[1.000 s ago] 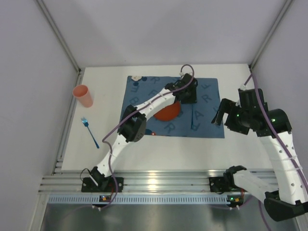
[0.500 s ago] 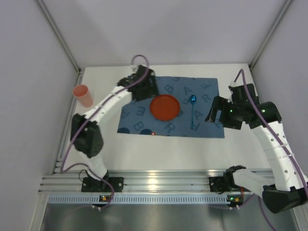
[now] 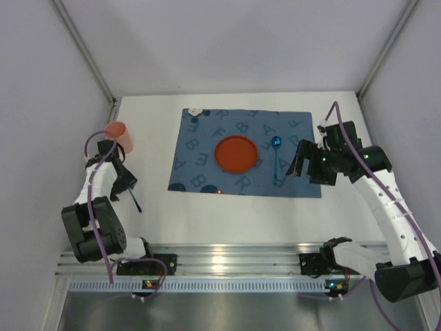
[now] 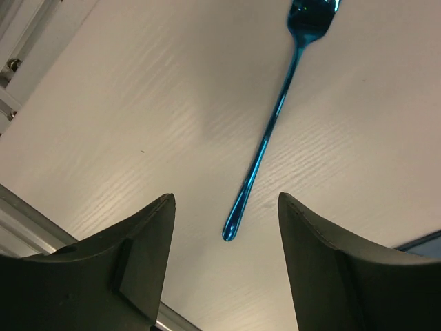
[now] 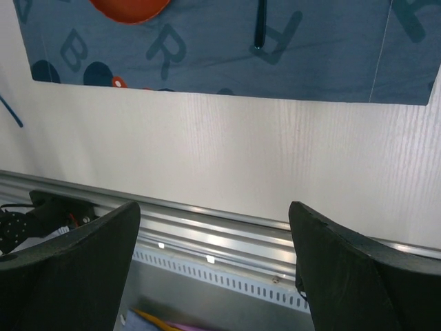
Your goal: Set the dinner table for one person
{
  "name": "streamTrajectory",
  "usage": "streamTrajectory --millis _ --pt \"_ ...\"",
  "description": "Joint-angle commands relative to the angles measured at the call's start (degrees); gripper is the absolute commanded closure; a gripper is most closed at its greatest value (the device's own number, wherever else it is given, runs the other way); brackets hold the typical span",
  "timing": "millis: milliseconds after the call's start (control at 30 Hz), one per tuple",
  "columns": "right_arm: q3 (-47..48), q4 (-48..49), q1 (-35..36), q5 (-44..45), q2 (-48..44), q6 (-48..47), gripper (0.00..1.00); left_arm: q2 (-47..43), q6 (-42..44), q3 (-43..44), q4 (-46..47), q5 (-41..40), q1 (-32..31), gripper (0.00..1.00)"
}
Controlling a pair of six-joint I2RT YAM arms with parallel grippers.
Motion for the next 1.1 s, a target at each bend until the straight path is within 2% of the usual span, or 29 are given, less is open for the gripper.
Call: streamTrajectory --millis 0,67,100,167,500,667,700,733,867,1000,1067 --pt "-0.5 3.1 -0.3 -0.8 -1.5 0.1 0.11 2.8 3.6 2.6 2.3 0.8 2.4 0.34" --pt "-1.0 3.1 -0.4 -0.4 -2.1 0.2 0.11 4.7 3.7 3.3 3.5 2.0 3.7 0.38" --pt "-1.3 3.1 -0.4 -0.2 -2.5 0.2 0.11 6.6 3.9 3.3 3.9 3.7 4.0 0.46" --pt "-1.4 3.1 -0.4 0.2 -2.7 0.2 0.11 8.1 3.9 3.0 5.3 4.5 4.5 0.50" --pt "-1.0 2.8 -0.5 2.0 -1.6 0.0 0.11 15.8 6.0 0.5 11.4 3.6 5.0 0.55" --pt "-0.9 2.8 -0.6 2.4 -0.7 -0.1 0.11 19.9 5.9 0.4 13.9 5.1 6.2 0.74" --pt "-0.8 2.7 -0.5 2.4 -0.6 -0.2 0.11 20.4 6.1 0.4 14.3 5.5 6.0 0.89" --pt "-0.7 2.5 -0.8 2.5 -0.5 -0.3 0.11 20.6 6.1 0.6 14.4 5.5 6.0 1.00" --pt "0.3 2.2 -1.1 3.2 -0.4 -0.4 0.11 17.6 6.1 1.4 13.5 7.1 6.0 1.00" --pt "0.6 2.0 -1.2 3.5 -0.6 0.0 0.11 6.8 6.4 1.4 11.6 10.2 4.8 1.00" --pt "0.2 2.0 -1.2 3.6 -0.8 0.4 0.11 3.7 6.9 2.0 11.0 10.1 1.6 1.00"
